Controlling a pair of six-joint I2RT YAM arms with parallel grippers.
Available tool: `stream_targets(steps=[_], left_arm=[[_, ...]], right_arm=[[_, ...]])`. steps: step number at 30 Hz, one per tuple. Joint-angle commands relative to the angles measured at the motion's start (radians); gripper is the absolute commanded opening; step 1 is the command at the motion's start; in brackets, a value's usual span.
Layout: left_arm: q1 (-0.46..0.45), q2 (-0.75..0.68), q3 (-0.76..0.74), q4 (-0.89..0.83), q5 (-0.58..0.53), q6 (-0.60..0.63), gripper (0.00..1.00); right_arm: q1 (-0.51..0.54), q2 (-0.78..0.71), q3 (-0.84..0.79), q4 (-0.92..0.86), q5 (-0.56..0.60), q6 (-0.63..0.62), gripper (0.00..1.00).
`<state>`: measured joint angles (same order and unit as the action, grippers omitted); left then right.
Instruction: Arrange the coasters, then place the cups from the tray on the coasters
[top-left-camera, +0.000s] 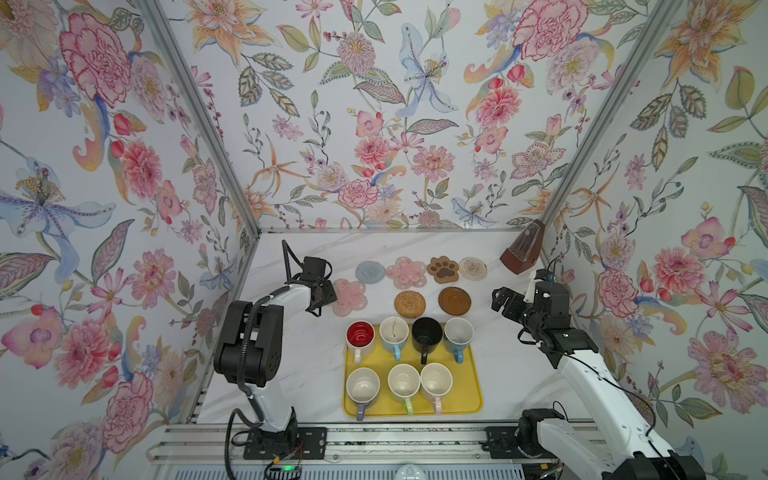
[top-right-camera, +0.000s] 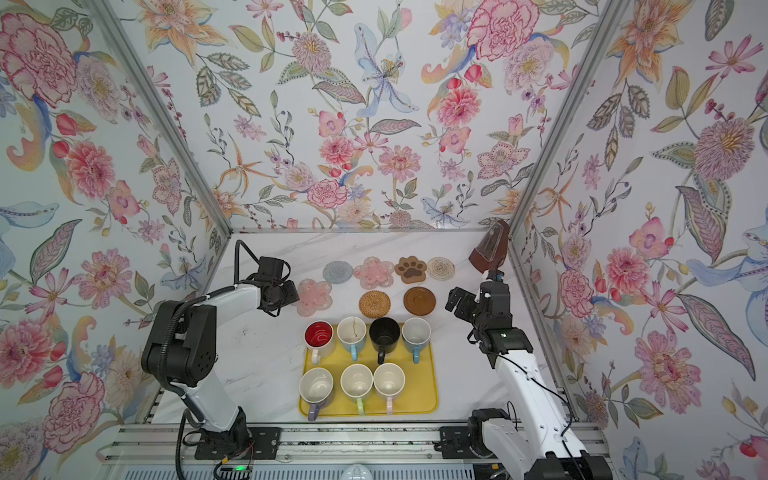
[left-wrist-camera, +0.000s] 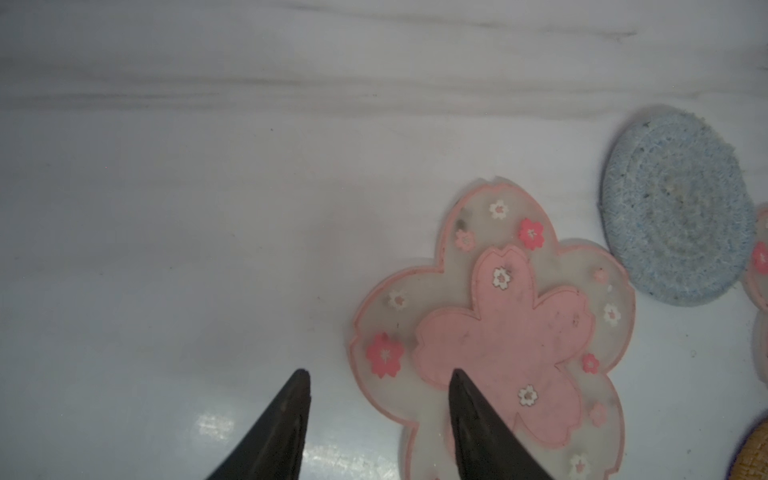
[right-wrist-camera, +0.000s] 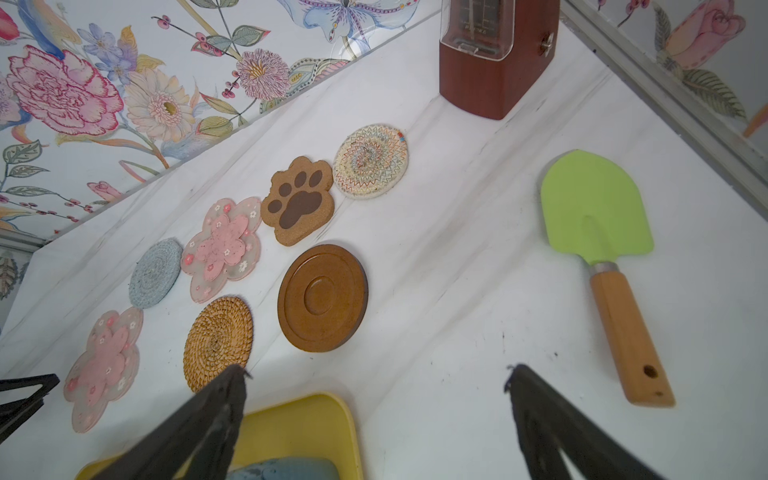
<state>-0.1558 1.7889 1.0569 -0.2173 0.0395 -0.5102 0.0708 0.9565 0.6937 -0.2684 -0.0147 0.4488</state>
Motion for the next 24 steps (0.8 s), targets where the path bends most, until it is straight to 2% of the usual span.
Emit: stream_targets(steps=[1,10,24], left_arm=[[0.011,0.037,0.036,-0.02,-0.032,0.027,0.56],[0.011,0.103,0.061,0.0,0.001,0.017,0.57],[0.001,0.112,0.025,0.055,0.103,-0.02,0.54]], right_arm=[[-0.009,-0.012,0.004,-0.016,0.014,-0.021,0.99],[-0.02,-0.009,0.006,-0.017,0.007,-0.025,0.99],[-0.028,0.008,0.007,-0.011,-0.001,-0.024,0.99]])
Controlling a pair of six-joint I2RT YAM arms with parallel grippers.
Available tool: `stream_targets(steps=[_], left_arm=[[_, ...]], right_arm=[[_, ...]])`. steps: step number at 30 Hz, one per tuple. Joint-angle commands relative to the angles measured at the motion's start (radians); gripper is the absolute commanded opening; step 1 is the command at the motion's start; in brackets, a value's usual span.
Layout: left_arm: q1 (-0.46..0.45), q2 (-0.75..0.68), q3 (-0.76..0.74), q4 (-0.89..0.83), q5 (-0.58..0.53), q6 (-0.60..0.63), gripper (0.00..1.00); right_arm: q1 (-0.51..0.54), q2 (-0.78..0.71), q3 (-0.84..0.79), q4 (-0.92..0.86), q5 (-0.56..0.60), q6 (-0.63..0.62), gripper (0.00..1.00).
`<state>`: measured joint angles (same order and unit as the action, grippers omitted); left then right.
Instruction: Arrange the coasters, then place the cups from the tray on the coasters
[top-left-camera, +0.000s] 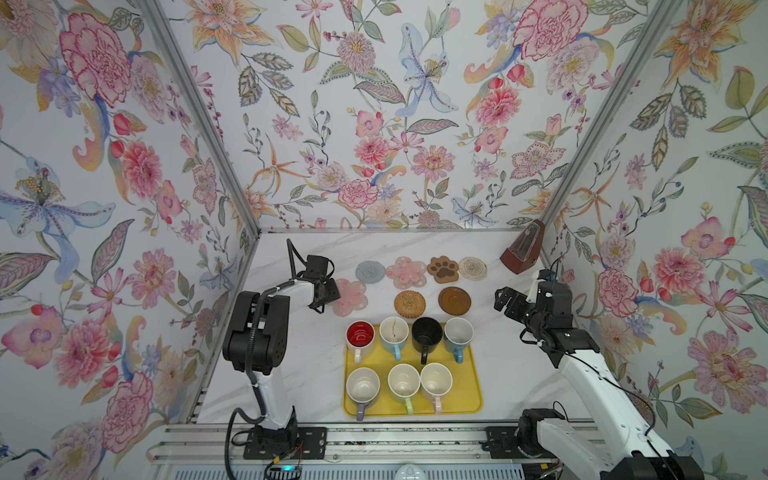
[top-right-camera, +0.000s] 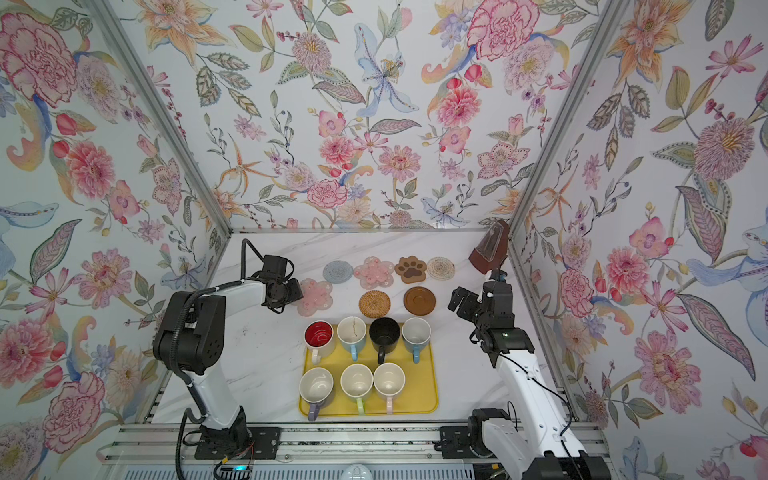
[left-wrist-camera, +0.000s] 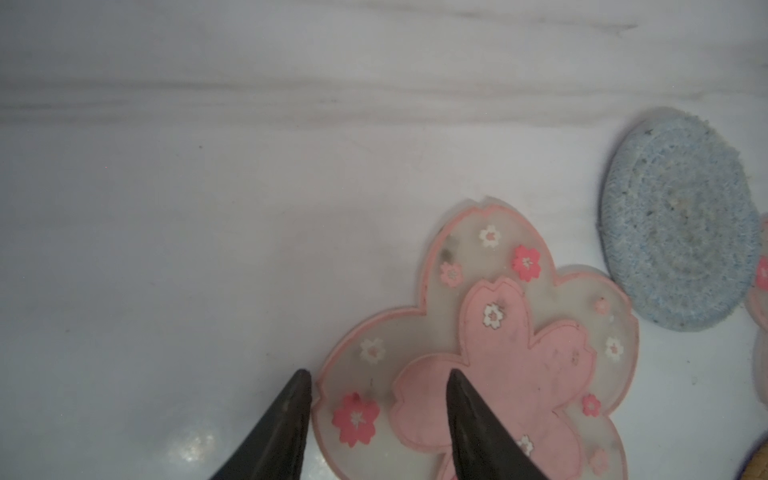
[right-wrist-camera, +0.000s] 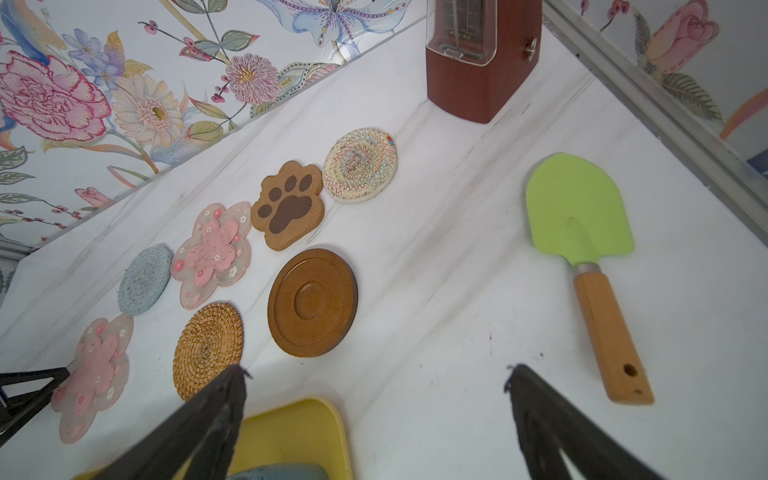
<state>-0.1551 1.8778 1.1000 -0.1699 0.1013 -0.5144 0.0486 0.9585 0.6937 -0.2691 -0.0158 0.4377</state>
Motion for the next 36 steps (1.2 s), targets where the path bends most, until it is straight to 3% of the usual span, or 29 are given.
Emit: stream_targets(steps=[1,36], left_arm=[[-0.002,0.023,-0.018,0.004,0.042,-0.019,0.54],[-0.152,0.019,-0.047,0.072,0.121,-0.119,0.52]], right_arm=[[-0.006,0.007,0.007,-0.009,-0.001,-0.013,0.99],[-0.008,-0.007,-0.008,-0.009,-0.012,0.001,0.99]])
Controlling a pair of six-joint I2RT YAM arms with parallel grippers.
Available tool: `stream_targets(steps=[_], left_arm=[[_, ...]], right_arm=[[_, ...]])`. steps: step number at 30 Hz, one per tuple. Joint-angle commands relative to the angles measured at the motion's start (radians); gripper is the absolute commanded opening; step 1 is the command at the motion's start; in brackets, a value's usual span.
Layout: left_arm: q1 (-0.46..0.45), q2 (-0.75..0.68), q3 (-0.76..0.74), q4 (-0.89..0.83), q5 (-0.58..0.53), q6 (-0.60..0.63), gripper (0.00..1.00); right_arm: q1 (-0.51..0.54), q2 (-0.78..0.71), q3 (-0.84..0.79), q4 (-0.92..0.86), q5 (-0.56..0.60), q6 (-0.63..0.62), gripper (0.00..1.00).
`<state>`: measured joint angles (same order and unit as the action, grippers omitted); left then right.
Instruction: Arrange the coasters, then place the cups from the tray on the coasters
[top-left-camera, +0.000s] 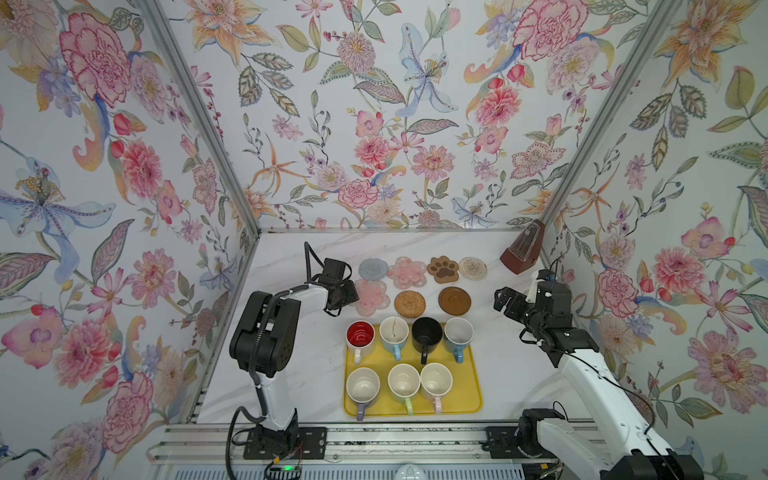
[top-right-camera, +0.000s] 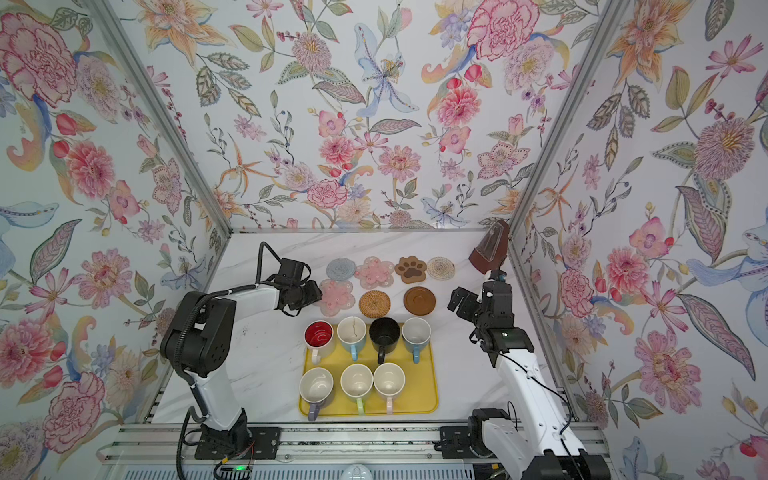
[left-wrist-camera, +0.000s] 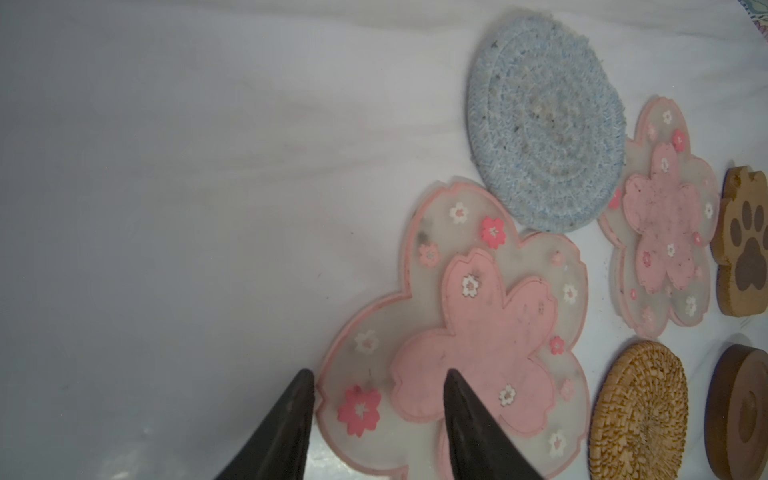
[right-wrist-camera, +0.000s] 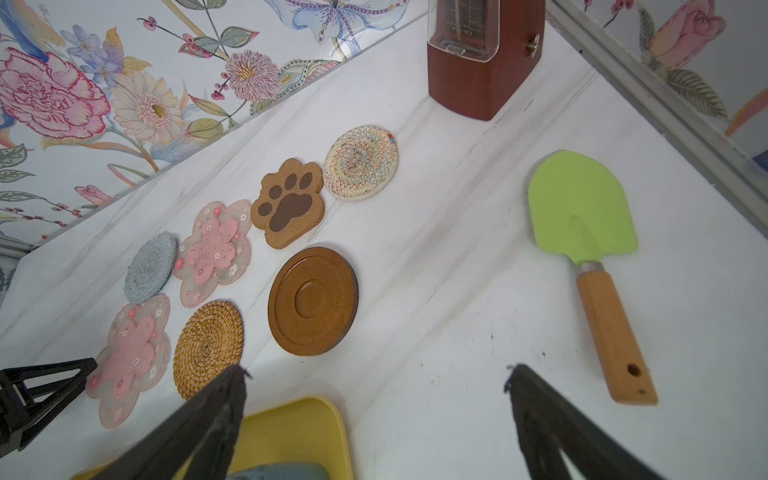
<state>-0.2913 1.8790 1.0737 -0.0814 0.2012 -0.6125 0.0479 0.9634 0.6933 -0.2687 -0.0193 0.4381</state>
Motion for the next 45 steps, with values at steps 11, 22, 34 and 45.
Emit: stream_targets(steps=[11,22,34,45], left_arm=[[-0.041,-0.011,-0.062,0.017,0.04,-0.052,0.53],[-0.027,-0.149,-0.044,-0.053,-0.036,0.001,0.58],[0.032,-0.665,-0.201,-0.014,-0.227,0.153,0.99],[0.051,-1.016,-0.482,0.089,-0.336,0.163,0.99]], right_arm=[[-0.006,-0.022,-0.008,-0.016,-0.01,0.003,0.99],[-0.006,-0.035,0.012,-0.085,-0.024,0.008,0.99],[0.079,-0.048,0.062,-0.24,-0.019,0.041,0.99],[0.375,-0.097,0.162,-0.48,0.145,0.17,0.98]])
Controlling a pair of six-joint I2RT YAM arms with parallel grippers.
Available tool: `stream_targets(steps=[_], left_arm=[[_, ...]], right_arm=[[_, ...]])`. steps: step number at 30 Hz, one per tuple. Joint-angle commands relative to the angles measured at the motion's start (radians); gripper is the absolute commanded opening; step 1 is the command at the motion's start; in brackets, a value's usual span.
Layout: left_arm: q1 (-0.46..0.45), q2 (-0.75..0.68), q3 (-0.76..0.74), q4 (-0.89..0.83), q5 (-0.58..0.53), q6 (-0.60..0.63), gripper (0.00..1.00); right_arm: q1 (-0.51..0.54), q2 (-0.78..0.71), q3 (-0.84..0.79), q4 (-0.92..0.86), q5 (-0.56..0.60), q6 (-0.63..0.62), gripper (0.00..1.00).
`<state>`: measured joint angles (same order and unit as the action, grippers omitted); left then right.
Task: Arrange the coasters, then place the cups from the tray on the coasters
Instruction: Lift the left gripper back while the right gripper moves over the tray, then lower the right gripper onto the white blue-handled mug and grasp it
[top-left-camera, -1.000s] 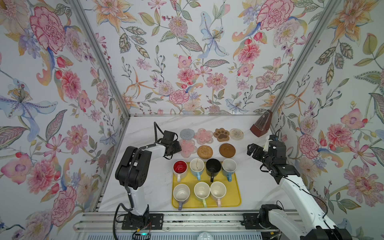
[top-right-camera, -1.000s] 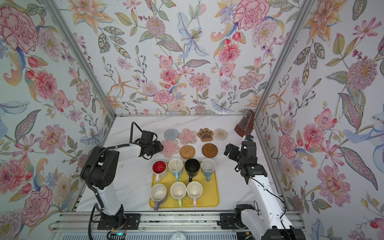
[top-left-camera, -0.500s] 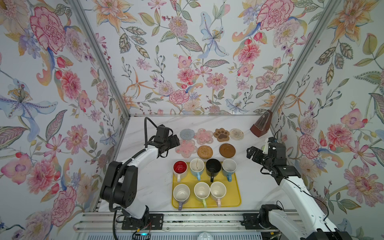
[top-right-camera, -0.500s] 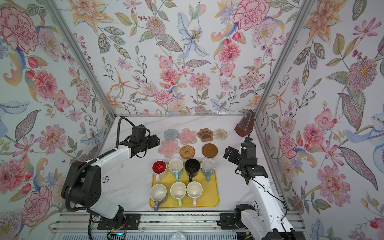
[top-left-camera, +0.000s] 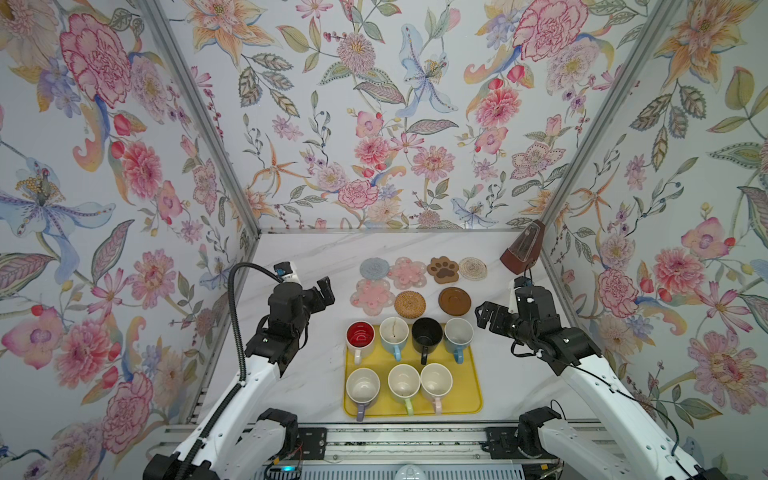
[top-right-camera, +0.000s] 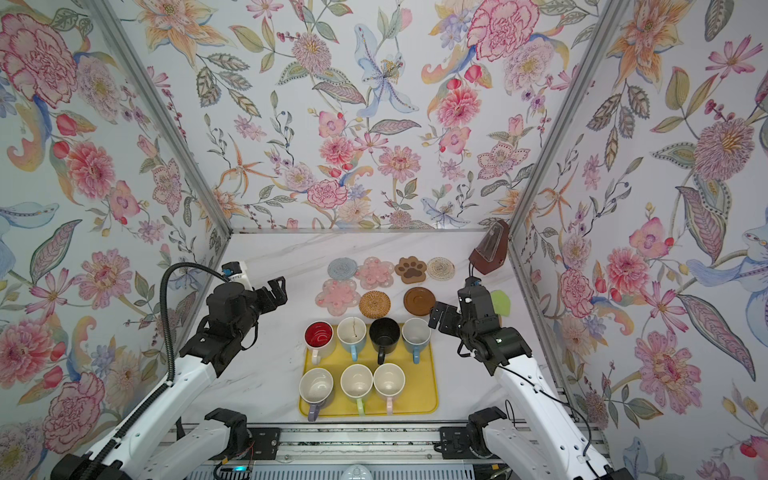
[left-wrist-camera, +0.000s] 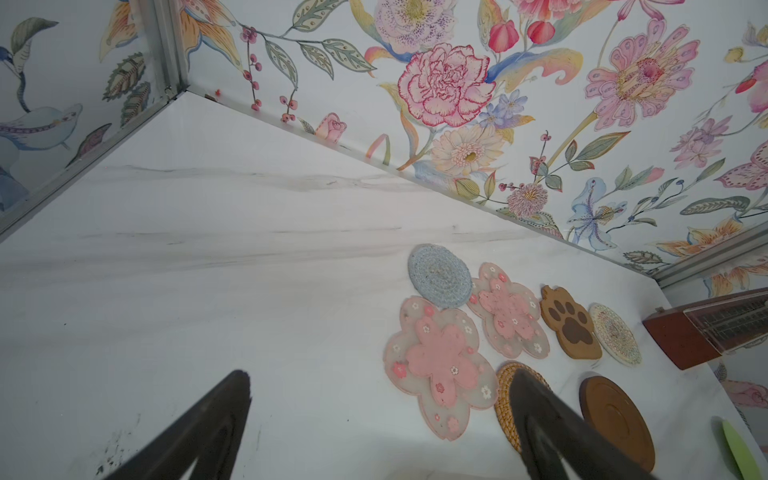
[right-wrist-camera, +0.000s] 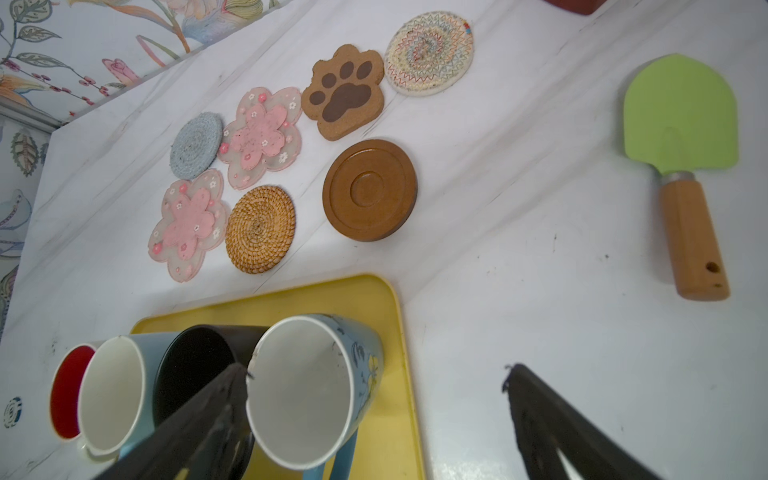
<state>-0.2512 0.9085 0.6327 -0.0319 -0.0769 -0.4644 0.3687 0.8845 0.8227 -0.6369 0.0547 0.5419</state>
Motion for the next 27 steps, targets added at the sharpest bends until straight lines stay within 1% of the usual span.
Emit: stream_targets(steps=[1,4,6,13,22,27], left_arm=[[0.014,-0.059,-0.054,0.043,-0.063,0.012,0.99],[0.017,-0.092,-0.083,0.05,-0.073,0.003,0.99],[0.02,-0.103,-0.096,0.053,-0.074,0.0,0.99],[0.023,-0.118,-0.109,0.041,-0.078,-0.012,0.99],[0.029,-0.12,-0.116,0.037,-0.079,-0.026,0.99],[0.033,-0.126,-0.117,0.032,-0.08,-0.02,0.99]], right_arm=[[0.081,-0.024,0.034,-0.128,0.085,0.084,0.98],[0.166,-0.027,0.024,-0.162,0.13,0.137,0.97],[0.228,-0.028,0.004,-0.173,0.14,0.171,0.97],[0.383,-0.016,-0.047,-0.18,0.198,0.276,0.95],[0.503,0.043,-0.073,-0.168,0.249,0.34,0.89],[0.523,0.076,-0.095,-0.128,0.254,0.339,0.85]])
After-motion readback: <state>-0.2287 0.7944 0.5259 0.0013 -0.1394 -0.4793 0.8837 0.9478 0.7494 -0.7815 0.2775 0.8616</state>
